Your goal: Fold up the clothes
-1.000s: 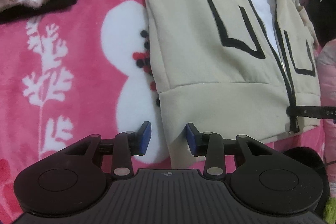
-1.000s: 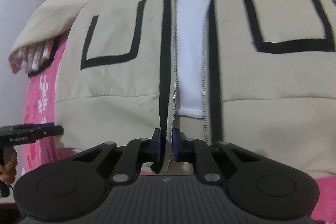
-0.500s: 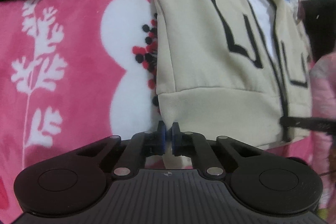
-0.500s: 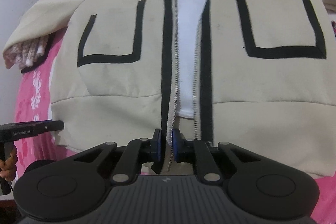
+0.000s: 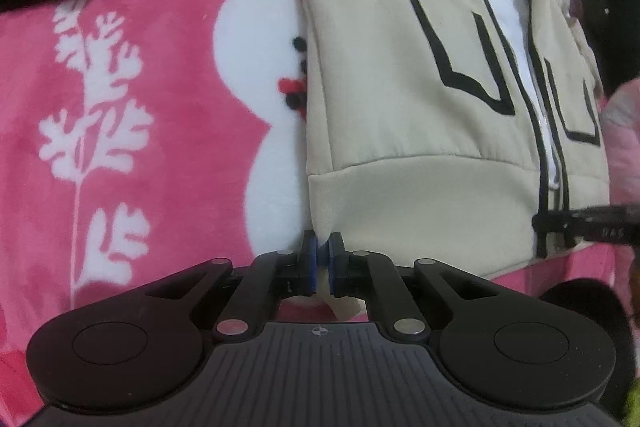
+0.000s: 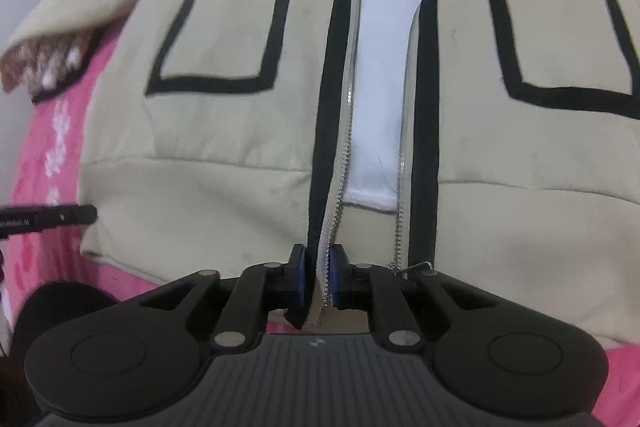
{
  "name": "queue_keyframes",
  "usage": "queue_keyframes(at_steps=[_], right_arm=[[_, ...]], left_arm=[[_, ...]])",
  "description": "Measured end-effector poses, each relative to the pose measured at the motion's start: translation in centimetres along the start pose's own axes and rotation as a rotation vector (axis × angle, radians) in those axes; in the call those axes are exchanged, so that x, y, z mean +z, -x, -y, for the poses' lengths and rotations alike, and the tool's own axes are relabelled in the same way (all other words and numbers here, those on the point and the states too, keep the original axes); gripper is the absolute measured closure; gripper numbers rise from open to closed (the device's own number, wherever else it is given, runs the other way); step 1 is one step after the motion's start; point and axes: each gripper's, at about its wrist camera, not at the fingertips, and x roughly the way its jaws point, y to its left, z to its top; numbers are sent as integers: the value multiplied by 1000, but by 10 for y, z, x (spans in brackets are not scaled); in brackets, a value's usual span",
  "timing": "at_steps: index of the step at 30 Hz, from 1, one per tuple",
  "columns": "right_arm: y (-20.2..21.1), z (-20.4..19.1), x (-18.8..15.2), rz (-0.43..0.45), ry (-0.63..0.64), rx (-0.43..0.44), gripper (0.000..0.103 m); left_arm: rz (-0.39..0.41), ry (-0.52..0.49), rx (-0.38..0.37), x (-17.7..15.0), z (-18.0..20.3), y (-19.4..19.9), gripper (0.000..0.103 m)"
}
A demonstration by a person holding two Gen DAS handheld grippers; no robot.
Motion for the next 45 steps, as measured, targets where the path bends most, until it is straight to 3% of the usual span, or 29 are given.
queue_keyframes(at_steps=[2,4,7,10,15,20,26,28,31,32,34,36,38,39,42,45], right_arm=[[1,0,0,-6,20,-2,80],[9,-2,1,-12,60,-18,56],[36,-5,7,25,120,-42,54],[72,-3,30,144,148,-8,54],[80,4,114,384,114,-2,54],[33,41,227,492,-86,145,54],[-17,62,342,495,-77,127,46],[-33,73,369,469,-60,151,31],[-58,86,396,407,-53,226,26],[-69,90,402,359,-50,263,27],[-78,86,407,289,-17,255,54],[-77,82,405,257,25,235,71],[-63,80,400,290,27,251,83],[-54,79,397,319,23,255,95],[-39,74,393,388,11,194,97],[-52,55,393,418,105,10,97]], left_arm=[[2,-49,21,-2,2,5,85],[9,-103,63,-3,4,15,75],[45,-179,170,-2,7,36,75],[101,-170,202,11,8,53,75],[211,-137,126,63,20,46,75],[253,-169,140,122,52,-4,75],[263,-177,112,164,66,-40,75],[259,-199,105,175,69,-48,75],[256,-247,103,186,75,-57,75],[254,-263,105,190,77,-60,75],[251,-289,115,196,81,-63,75],[249,-311,130,202,84,-67,75],[242,-333,157,207,87,-74,75],[239,-346,171,208,89,-77,75],[235,-405,211,204,95,-82,75],[236,-468,244,200,101,-84,75]])
